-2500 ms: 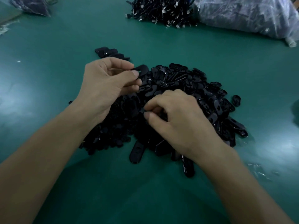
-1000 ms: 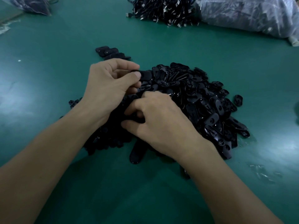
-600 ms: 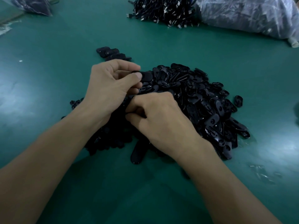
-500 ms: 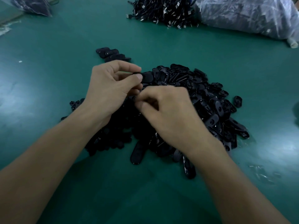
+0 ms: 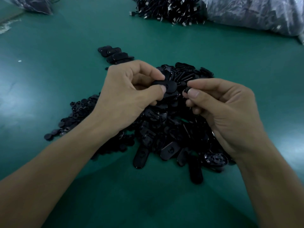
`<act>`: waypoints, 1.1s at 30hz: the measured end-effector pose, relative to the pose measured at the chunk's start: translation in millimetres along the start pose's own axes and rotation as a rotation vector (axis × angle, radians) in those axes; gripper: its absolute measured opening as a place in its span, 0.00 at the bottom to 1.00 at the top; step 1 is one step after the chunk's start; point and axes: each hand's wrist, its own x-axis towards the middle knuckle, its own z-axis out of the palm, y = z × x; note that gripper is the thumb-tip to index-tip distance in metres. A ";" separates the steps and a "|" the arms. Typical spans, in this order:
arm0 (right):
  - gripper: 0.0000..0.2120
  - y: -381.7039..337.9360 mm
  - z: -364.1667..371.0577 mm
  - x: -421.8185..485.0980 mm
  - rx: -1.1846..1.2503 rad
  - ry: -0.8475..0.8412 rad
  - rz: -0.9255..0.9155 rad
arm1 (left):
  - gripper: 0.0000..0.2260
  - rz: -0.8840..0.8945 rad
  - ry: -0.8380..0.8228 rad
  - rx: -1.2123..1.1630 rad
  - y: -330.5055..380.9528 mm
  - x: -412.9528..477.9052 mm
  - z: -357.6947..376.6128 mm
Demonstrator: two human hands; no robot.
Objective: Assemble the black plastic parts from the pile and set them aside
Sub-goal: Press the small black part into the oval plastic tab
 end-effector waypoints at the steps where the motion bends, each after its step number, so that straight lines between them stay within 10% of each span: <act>1: 0.05 0.1 0.1 -0.2 0.027 -0.010 0.015 | 0.08 -0.001 0.002 -0.009 0.2 0.1 0.2; 33: 0.08 -3.6 18.8 -7.7 -0.407 0.071 -0.156 | 0.10 -0.156 -0.104 -0.245 2.5 -4.2 7.8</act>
